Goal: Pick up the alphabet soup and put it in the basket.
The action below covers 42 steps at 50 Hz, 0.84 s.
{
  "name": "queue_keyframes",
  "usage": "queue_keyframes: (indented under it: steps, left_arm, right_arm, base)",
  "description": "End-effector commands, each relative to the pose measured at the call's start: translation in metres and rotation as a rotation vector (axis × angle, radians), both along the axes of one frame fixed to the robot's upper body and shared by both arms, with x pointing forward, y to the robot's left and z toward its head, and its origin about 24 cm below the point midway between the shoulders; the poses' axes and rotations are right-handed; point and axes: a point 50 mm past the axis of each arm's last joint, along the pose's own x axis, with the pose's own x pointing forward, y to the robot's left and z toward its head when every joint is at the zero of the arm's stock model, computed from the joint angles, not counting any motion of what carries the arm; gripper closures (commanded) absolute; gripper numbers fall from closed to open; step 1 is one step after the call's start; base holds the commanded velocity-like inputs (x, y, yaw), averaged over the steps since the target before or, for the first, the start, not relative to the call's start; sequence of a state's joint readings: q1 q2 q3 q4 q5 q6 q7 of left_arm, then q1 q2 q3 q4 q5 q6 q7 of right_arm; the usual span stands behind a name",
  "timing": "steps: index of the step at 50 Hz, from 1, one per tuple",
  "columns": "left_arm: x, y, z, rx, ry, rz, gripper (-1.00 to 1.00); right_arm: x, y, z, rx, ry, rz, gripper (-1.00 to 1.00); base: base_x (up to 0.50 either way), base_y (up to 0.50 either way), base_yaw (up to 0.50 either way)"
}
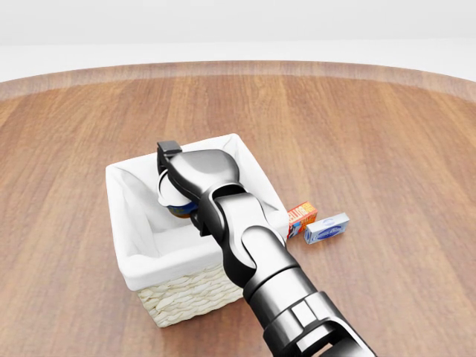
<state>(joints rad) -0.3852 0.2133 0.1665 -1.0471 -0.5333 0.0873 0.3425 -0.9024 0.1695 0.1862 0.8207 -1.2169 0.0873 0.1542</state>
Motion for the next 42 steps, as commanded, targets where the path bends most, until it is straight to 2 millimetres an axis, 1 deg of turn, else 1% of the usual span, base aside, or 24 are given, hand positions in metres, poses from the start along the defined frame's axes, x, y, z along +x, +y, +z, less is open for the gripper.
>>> queue_keyframes:
  steps: [1, 2, 3, 4, 5, 6, 24, 32, 34, 42]
  left_arm:
    - [0.0, 0.0, 0.001, -0.008, -0.001, -0.01, -1.0]
    - [0.0, 0.0, 0.001, -0.008, 0.001, -0.014, -1.0]
    - [0.0, 0.0, 0.0, -0.006, 0.004, -0.015, -1.0]
    - [0.0, 0.0, 0.001, -0.01, 0.004, -0.019, -1.0]
    - [0.0, 0.0, 0.001, -0.013, 0.005, -0.023, -1.0]
    - [0.0, 0.0, 0.001, -0.015, 0.006, -0.026, -1.0]
    - [0.0, 0.001, 0.001, -0.018, 0.01, -0.035, -1.0]
    - [0.001, 0.0, 0.0, -0.019, 0.019, -0.039, -1.0]
    - [0.001, 0.0, 0.001, -0.023, 0.015, -0.04, -1.0]
    - [0.001, 0.0, 0.002, -0.032, 0.014, -0.048, -1.0]
  right_arm:
    - [0.003, -0.001, 0.006, 0.012, -0.036, -0.014, 0.9]
    - [0.002, -0.001, 0.007, 0.01, -0.03, -0.008, 0.94]
    - [0.003, -0.001, 0.009, 0.015, -0.036, -0.01, 0.8]
    - [0.004, -0.002, 0.008, 0.017, -0.033, -0.013, 0.29]
    - [0.004, -0.002, 0.008, 0.01, -0.034, -0.013, -0.44]
    - [0.005, -0.002, 0.009, 0.008, -0.037, -0.012, -1.0]
    - [0.005, -0.004, 0.011, 0.014, -0.042, -0.014, -1.0]
    - [0.006, -0.006, 0.027, 0.019, -0.066, -0.005, -1.0]
    - [0.006, -0.006, 0.035, 0.024, -0.079, 0.001, -1.0]
    - [0.004, -0.009, 0.057, 0.016, -0.117, 0.015, -1.0]
  base:
    - [0.0, 0.0, 0.0]
    - [0.0, 0.0, 0.0]
    - [0.0, 0.0, 0.0]
    - [0.0, 0.0, 0.0]
    - [0.0, 0.0, 0.0]
    - [0.0, 0.0, 0.0]
    - [0.0, 0.0, 0.0]
    - [0.0, 0.0, 0.0]
    - [0.0, 0.0, 0.0]
    - [0.0, 0.0, 0.0]
